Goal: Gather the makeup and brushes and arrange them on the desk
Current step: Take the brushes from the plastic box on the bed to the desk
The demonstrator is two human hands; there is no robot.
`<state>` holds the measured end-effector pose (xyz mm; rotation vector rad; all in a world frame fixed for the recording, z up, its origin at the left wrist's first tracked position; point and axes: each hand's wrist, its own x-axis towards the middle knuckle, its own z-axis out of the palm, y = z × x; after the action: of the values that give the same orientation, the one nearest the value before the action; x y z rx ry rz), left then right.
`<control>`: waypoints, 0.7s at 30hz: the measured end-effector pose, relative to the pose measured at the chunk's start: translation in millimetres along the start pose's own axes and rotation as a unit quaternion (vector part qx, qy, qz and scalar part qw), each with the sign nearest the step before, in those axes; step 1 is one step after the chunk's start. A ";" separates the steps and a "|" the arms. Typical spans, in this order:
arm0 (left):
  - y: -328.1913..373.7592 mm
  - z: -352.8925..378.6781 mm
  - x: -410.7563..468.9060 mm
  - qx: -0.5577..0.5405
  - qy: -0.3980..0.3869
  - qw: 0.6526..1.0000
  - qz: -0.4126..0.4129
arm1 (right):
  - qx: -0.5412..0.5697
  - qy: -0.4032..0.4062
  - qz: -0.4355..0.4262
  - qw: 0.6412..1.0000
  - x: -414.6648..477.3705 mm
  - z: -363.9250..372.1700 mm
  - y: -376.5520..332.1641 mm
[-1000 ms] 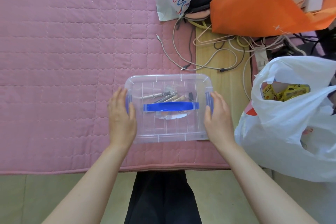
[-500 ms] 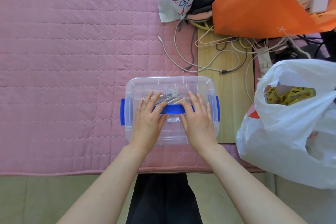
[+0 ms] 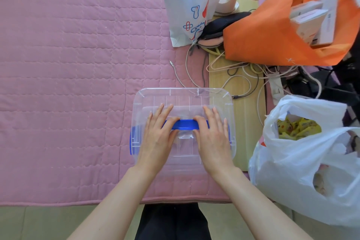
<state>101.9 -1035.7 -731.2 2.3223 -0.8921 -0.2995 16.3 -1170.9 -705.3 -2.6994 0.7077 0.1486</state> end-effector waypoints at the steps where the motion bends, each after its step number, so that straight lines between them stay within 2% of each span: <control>1: -0.4 -3.4 8.0 0.001 0.003 1.000 0.005 | 0.002 0.002 0.000 1.000 7.4 -3.7 -1.2; 10: -16.1 -22.4 101.6 0.027 0.027 0.999 0.038 | 0.012 -0.001 -0.006 1.000 98.2 -27.1 -7.9; 21: -60.8 1.6 179.6 0.033 0.007 0.999 0.009 | 0.011 -0.017 -0.010 1.000 191.5 -0.9 -1.0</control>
<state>267.1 -1121.2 -768.5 2.3735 -0.9288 -0.2498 183.4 -1257.9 -739.7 -2.6750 0.6688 0.1803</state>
